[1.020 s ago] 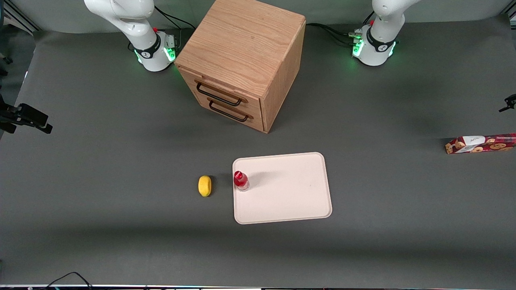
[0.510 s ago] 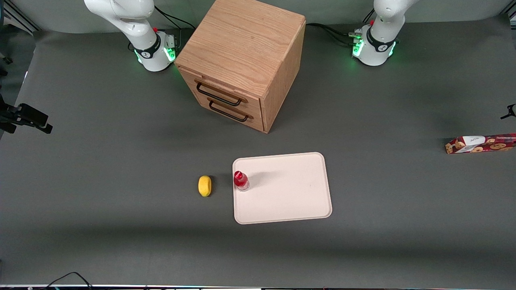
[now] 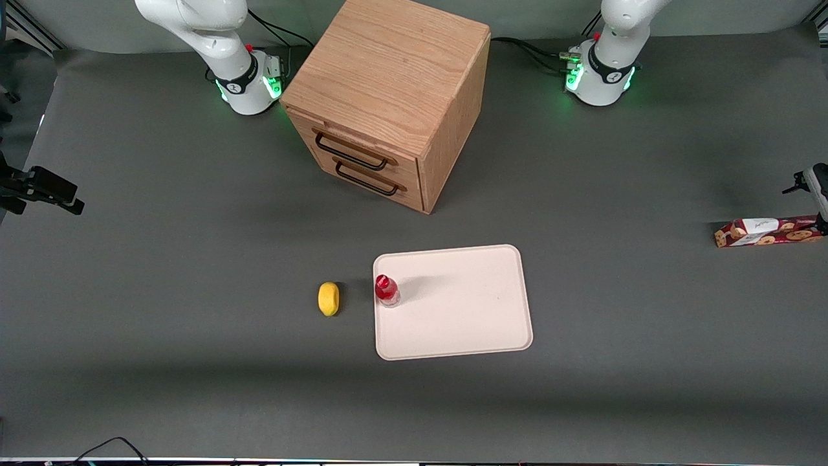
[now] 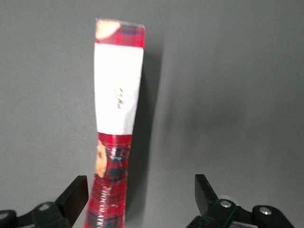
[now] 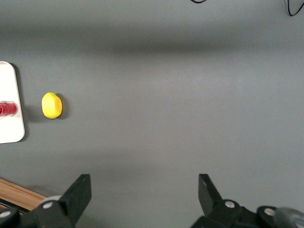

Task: Place red cookie box on tray

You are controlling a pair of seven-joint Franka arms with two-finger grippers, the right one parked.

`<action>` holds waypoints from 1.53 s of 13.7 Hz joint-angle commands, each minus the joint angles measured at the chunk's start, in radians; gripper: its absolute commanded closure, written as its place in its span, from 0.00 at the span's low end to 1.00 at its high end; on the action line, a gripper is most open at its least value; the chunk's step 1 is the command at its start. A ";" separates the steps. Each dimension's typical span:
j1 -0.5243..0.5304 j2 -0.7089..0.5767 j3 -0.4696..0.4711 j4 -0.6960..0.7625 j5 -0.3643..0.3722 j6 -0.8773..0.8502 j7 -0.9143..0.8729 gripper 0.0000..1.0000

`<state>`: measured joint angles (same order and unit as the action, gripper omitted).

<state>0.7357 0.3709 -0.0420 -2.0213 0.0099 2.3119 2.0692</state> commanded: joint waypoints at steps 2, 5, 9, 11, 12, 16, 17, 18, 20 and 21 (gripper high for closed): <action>0.022 -0.017 -0.013 -0.047 -0.021 0.061 0.037 0.00; 0.022 -0.017 -0.018 -0.046 -0.036 0.063 0.037 0.00; 0.024 0.009 -0.022 -0.039 -0.041 0.084 0.054 0.00; 0.030 0.028 -0.021 -0.039 -0.083 0.109 0.097 0.00; 0.031 0.035 -0.021 -0.039 -0.088 0.110 0.103 0.00; 0.030 0.052 -0.021 -0.036 -0.090 0.127 0.101 0.01; 0.027 0.054 -0.021 -0.036 -0.090 0.132 0.103 0.14; 0.025 0.055 -0.021 -0.034 -0.088 0.130 0.103 0.33; 0.011 0.057 -0.021 -0.031 -0.077 0.130 0.104 0.77; 0.010 0.059 -0.021 -0.027 -0.077 0.132 0.104 0.98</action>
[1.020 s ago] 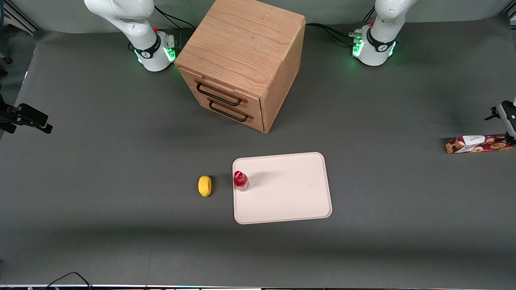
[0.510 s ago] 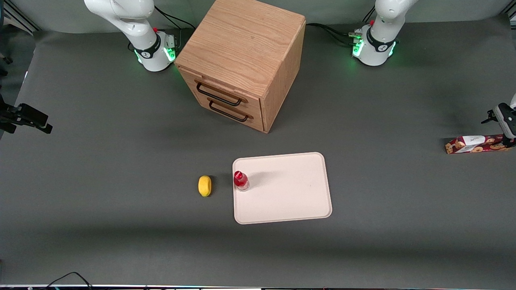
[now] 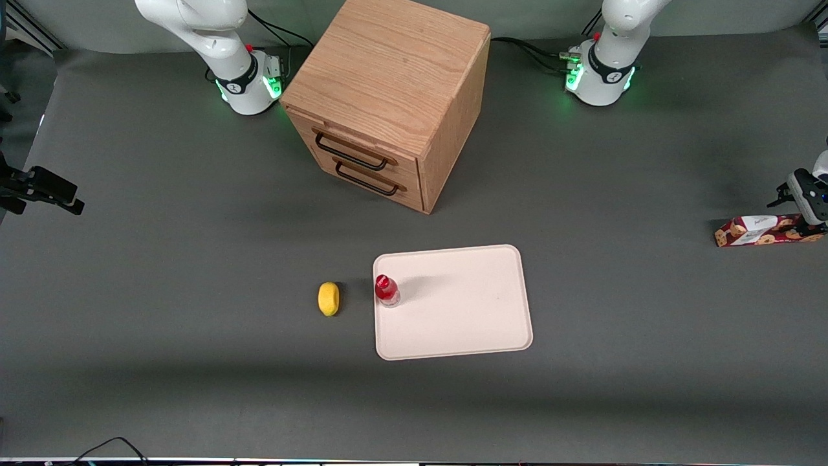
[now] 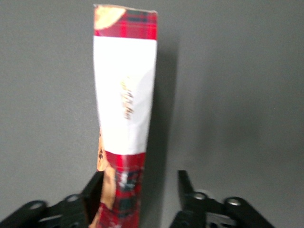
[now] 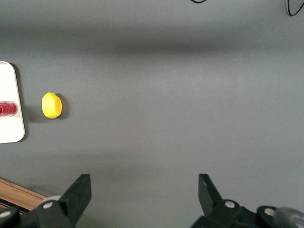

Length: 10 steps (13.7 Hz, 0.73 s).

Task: Place red cookie box on tray
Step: 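Close the left gripper on the cookie box end and lift it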

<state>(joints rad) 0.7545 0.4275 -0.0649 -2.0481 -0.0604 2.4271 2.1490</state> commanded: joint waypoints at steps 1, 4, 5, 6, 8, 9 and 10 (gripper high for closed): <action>-0.021 0.003 0.002 0.005 -0.007 0.020 0.025 1.00; -0.037 0.004 0.002 0.019 -0.002 0.021 0.025 1.00; -0.038 0.004 0.002 0.029 -0.002 0.012 0.023 1.00; -0.041 0.004 0.002 0.038 -0.002 0.009 0.023 1.00; -0.061 -0.022 0.000 0.104 -0.002 -0.037 0.012 1.00; -0.072 -0.027 0.000 0.149 -0.002 -0.086 0.011 1.00; -0.079 -0.045 0.002 0.192 -0.002 -0.133 0.005 1.00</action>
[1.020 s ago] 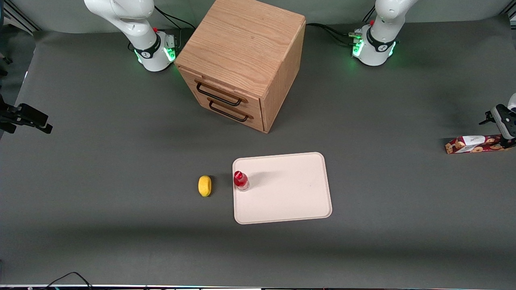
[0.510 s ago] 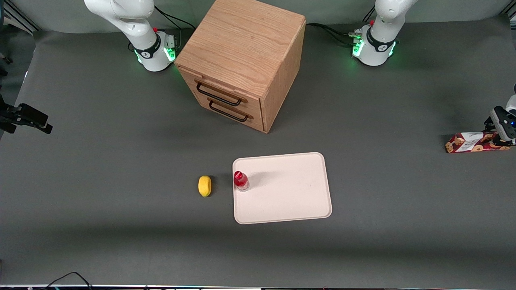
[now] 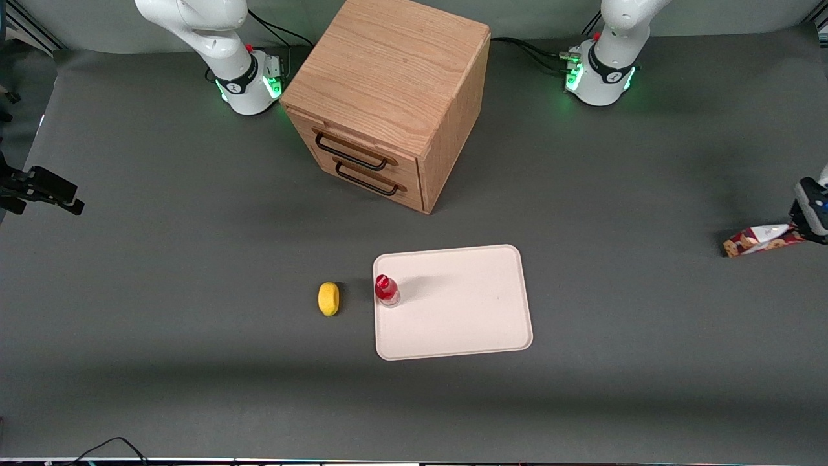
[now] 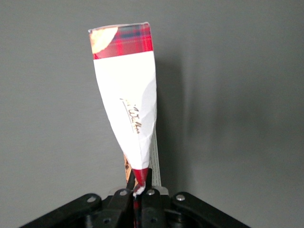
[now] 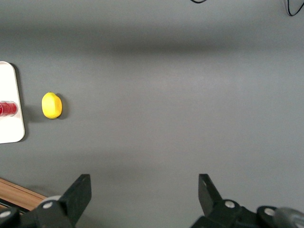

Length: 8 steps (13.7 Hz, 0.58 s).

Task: Place red cookie box on tray
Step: 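Close the left gripper on the cookie box end and lift it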

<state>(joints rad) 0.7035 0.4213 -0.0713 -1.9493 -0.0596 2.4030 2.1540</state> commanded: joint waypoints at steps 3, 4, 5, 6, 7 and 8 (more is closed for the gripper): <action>-0.039 -0.113 0.008 0.191 -0.003 -0.217 -0.005 1.00; -0.038 -0.116 0.010 0.232 -0.003 -0.260 -0.006 1.00; -0.038 -0.118 0.013 0.283 -0.003 -0.328 -0.017 1.00; -0.038 -0.118 0.015 0.338 0.007 -0.407 -0.051 1.00; -0.038 -0.118 0.013 0.398 0.041 -0.480 -0.089 1.00; -0.039 -0.118 0.008 0.442 0.061 -0.546 -0.136 1.00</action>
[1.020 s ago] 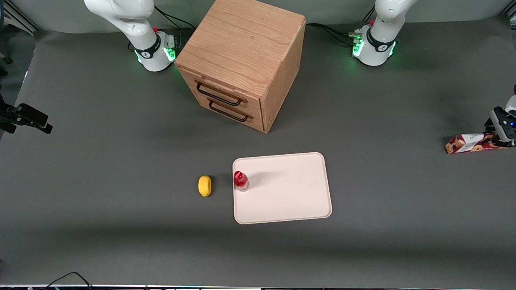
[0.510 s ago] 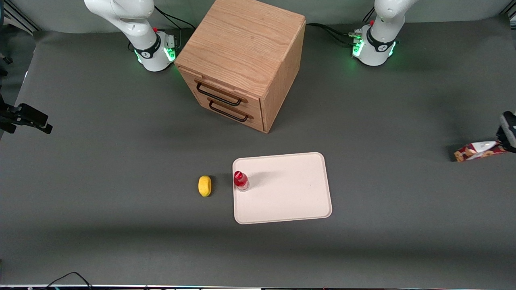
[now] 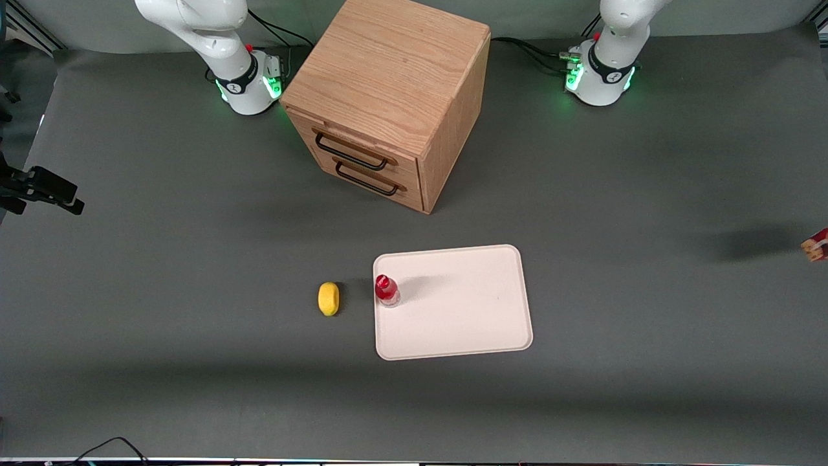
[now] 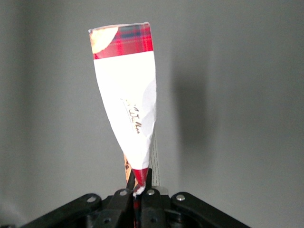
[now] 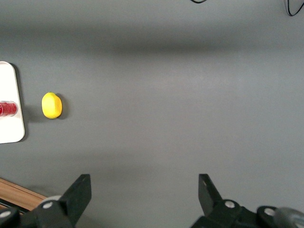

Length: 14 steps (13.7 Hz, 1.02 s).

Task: Place red cookie box on tray
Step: 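Close the left gripper on the cookie box end and lift it, then carry the held cookie box over the white tray with the left gripper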

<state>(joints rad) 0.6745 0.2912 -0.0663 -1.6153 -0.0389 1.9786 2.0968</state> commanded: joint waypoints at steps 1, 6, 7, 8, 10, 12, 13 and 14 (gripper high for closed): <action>-0.015 0.011 0.002 0.118 0.040 -0.160 -0.130 1.00; -0.195 -0.030 0.000 0.117 0.053 -0.236 -0.583 1.00; -0.249 -0.041 0.000 0.118 0.065 -0.237 -0.685 1.00; -0.310 -0.047 0.000 0.118 0.077 -0.245 -0.807 1.00; -0.403 -0.050 -0.016 0.124 0.083 -0.293 -1.068 1.00; -0.424 -0.049 -0.111 0.124 0.083 -0.294 -1.332 1.00; -0.424 -0.047 -0.172 0.124 0.085 -0.291 -1.476 1.00; -0.424 -0.046 -0.237 0.124 0.089 -0.293 -1.650 1.00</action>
<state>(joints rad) 0.2471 0.2542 -0.2184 -1.5029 0.0278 1.7115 0.7025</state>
